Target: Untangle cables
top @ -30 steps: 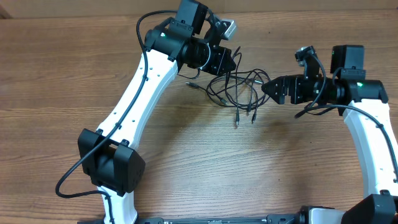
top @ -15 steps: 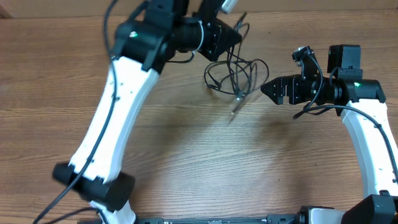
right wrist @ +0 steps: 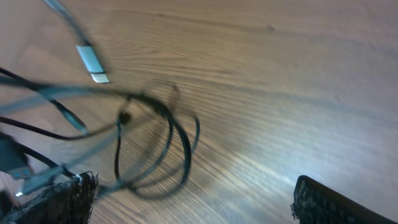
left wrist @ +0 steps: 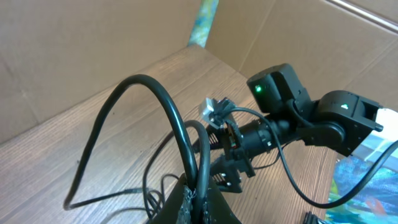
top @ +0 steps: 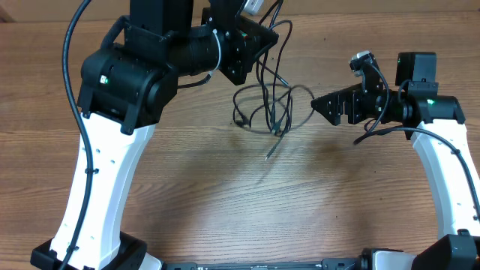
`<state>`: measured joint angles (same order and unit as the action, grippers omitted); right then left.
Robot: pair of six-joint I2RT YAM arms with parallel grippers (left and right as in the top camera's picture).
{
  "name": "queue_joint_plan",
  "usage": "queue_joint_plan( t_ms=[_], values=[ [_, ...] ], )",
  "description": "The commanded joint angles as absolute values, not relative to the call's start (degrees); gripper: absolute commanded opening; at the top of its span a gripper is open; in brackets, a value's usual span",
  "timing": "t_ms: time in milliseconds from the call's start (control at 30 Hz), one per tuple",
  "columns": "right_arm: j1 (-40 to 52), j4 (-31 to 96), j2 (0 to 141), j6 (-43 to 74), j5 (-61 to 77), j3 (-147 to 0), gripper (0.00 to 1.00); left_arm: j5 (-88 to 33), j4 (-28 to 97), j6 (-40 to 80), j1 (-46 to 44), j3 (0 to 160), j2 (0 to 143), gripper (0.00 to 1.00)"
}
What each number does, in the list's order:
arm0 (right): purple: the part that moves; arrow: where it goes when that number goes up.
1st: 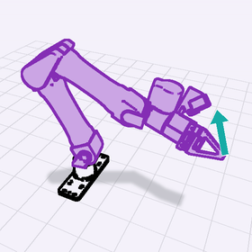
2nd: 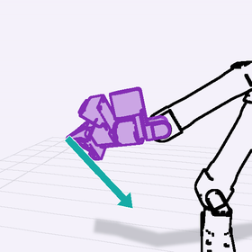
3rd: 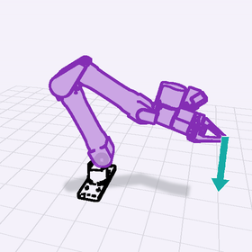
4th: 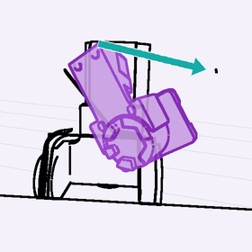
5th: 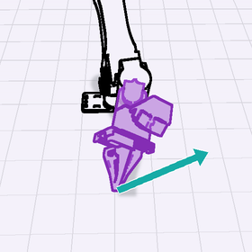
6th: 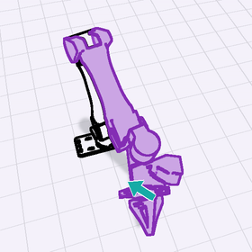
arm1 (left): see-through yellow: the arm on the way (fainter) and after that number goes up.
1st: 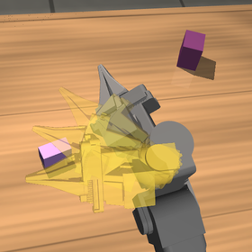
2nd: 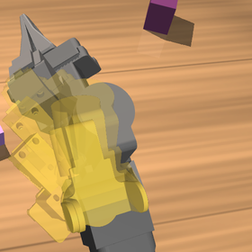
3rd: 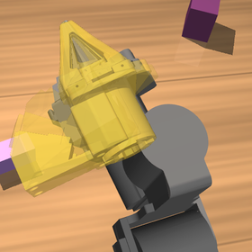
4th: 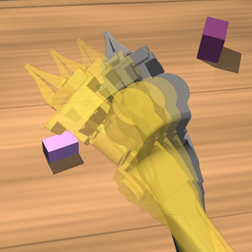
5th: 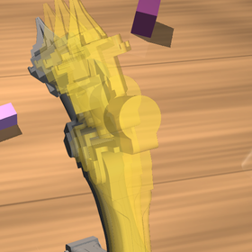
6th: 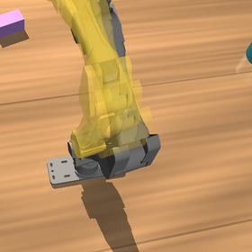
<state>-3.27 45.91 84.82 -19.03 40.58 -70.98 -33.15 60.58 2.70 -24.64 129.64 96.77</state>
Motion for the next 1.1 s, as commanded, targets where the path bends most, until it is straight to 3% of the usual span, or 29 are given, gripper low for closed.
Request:
queue_joint_plan(
  t_ms=[0,167,433,733,900,933,967,1067],
  values=[
    [-2.02,45.74,85.01,-29.63,47.86,-72.34,1.0,-33.41,59.94,1.39,-24.4,130.72,96.23,0.04],
    [1.76,48.42,85.01,-46.41,48.97,-72.34,1.0,-36.03,58.57,1.48,-24.4,130.72,96.16,0.04],
    [4.69,48.93,85.01,-52.45,53.93,-72.34,0.99,-36.84,58.67,1.5,-24.38,130.72,96.07,0.04],
    [6.55,43.92,85.01,-52.53,54.3,-72.34,0.73,-48.18,58.06,1.91,-24.38,130.72,96.07,0.04],
    [6.55,42.83,85.01,-51.86,54.41,-72.34,0.6,-48.51,57.95,2.35,-24.38,130.72,96.09,0.04],
    [6.55,42.85,85.01,-51.86,54.65,-72.34,0.61,-48.51,57.76,2.92,-24.38,130.72,96.09,0.04],
    [6.55,42.76,85.01,-51.88,55.48,-72.34,0.69,-48.53,57.32,3.6,-24.4,130.72,96.09,0.04],
    [6.7,42.28,85.01,-51.86,56.71,-72.34,0.75,-48.56,56.84,4.75,-24.43,130.72,96.09,0.04]
  ],
)
